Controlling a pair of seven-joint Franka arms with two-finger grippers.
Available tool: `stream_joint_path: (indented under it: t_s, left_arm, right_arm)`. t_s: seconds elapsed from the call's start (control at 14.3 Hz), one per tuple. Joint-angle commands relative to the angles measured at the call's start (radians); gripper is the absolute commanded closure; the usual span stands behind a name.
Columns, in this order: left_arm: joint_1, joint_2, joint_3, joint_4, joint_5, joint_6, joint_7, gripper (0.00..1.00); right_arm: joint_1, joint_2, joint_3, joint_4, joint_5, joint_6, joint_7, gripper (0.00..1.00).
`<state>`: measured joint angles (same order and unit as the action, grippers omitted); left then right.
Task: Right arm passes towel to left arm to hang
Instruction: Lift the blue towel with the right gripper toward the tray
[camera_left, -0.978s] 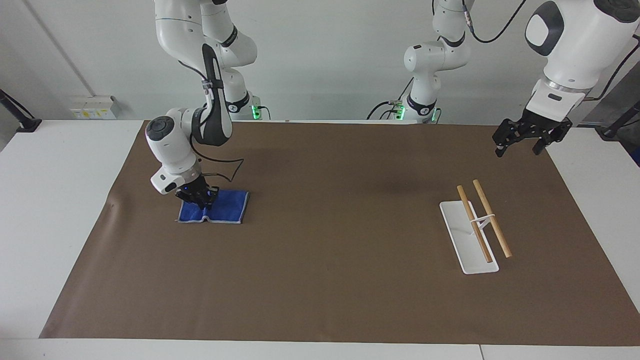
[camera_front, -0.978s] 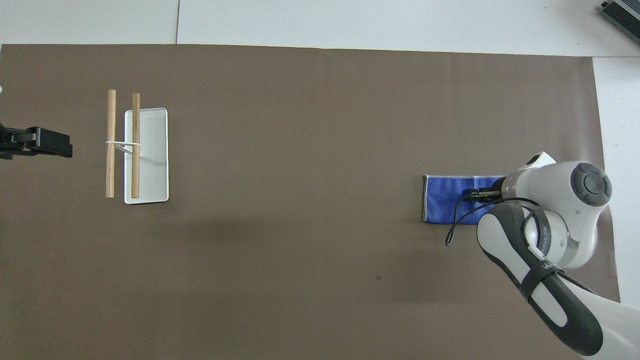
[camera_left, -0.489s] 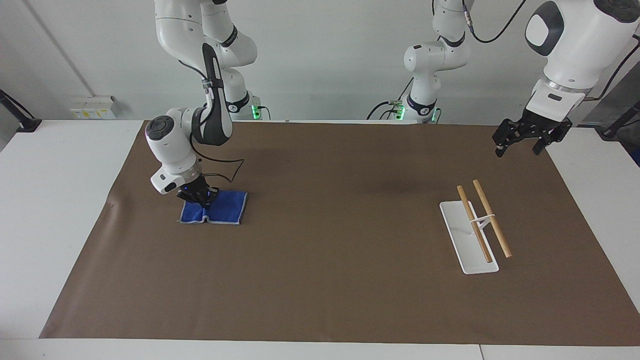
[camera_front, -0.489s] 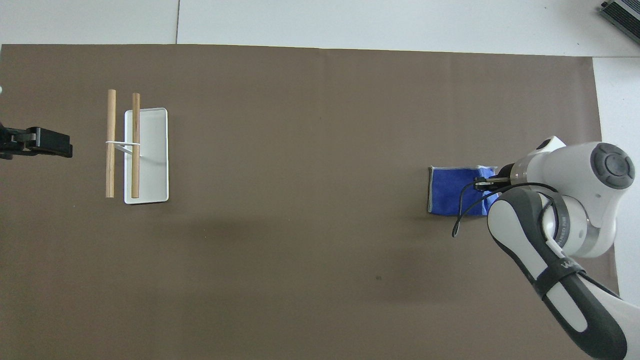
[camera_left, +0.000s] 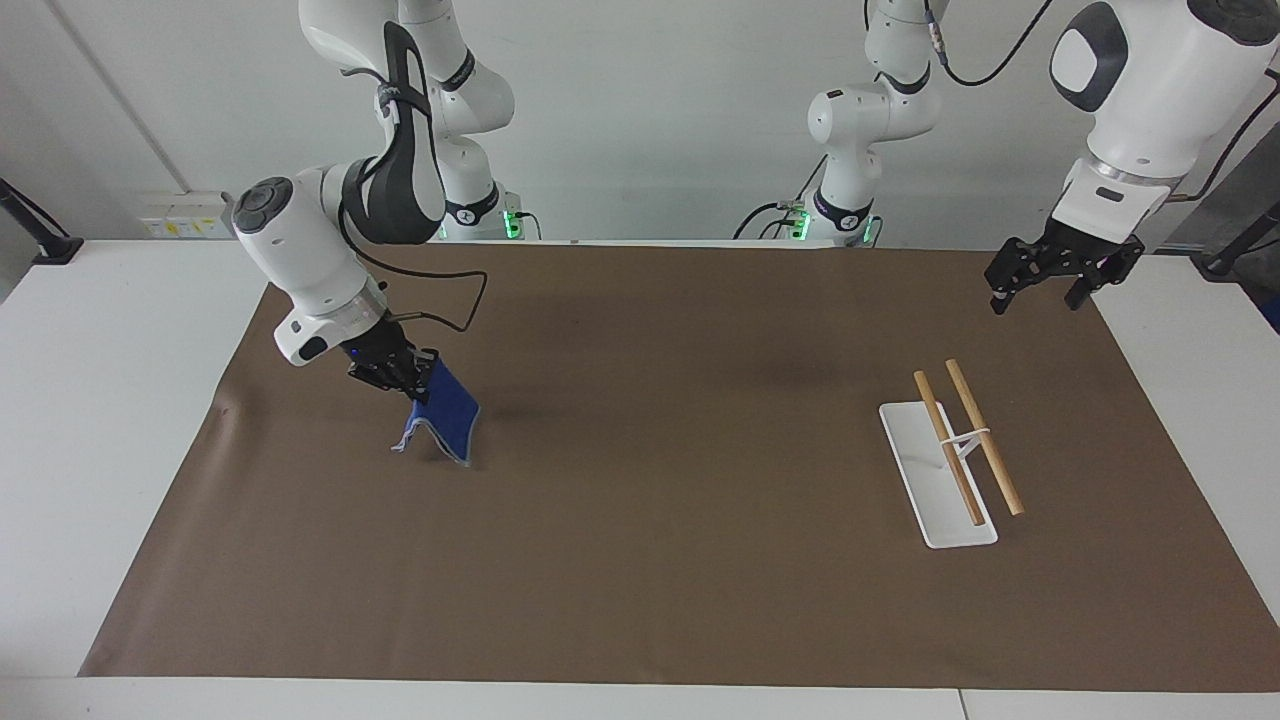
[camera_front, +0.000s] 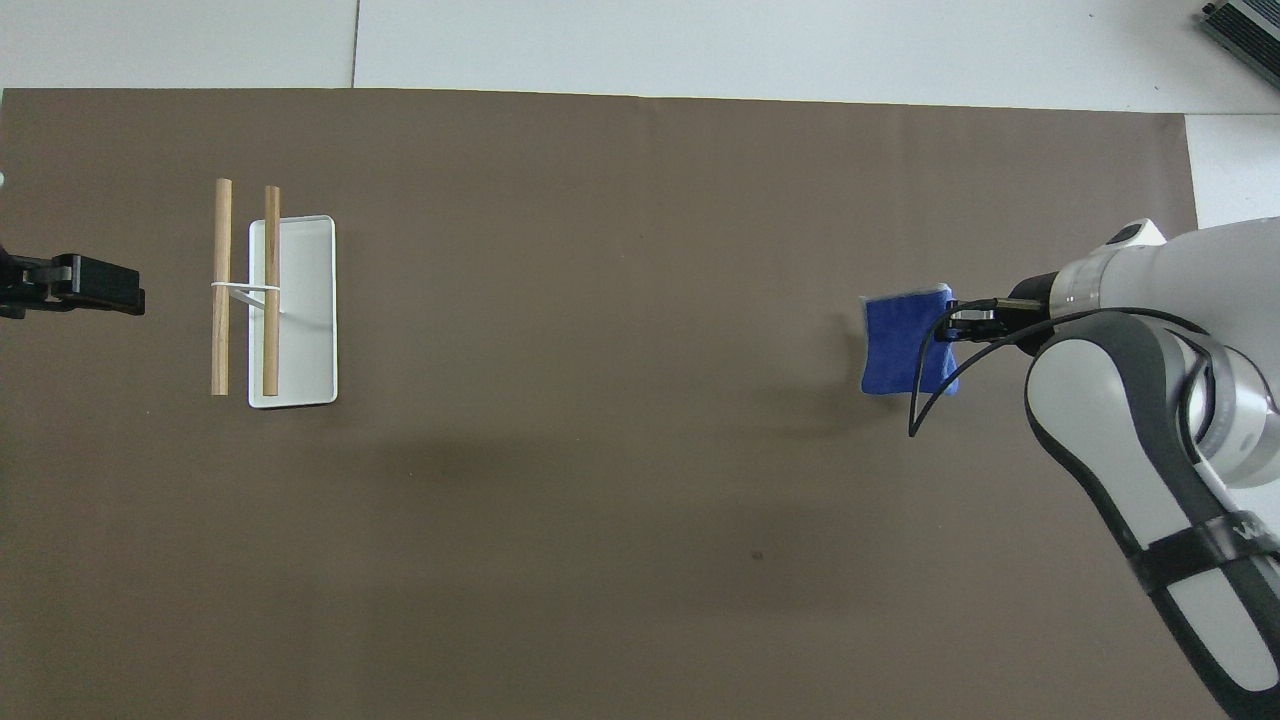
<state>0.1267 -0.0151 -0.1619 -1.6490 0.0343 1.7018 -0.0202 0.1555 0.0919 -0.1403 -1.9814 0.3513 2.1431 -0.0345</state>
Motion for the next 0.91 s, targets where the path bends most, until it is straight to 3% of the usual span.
stream_joint_path:
  t_s: [0.0,0.28,0.84]
  left_arm:
    - [0.01,-0.016,-0.001,-0.014,-0.013,-0.002,0.009,0.0]
    - [0.01,-0.016,-0.001,-0.014,-0.013,-0.002,0.009,0.0]
    - [0.002,-0.019,-0.002,-0.025,-0.013,-0.005,0.011,0.0]
  right_arm:
    - [0.021,0.02,0.025,0.074,0.102,-0.032,0.108,1.0]
    - [0.068,0.035,0.036,0.119,0.366,-0.009,0.273,1.0]
    - [0.278,0.075,0.036,0.119,0.834,0.268,0.565,1.0]
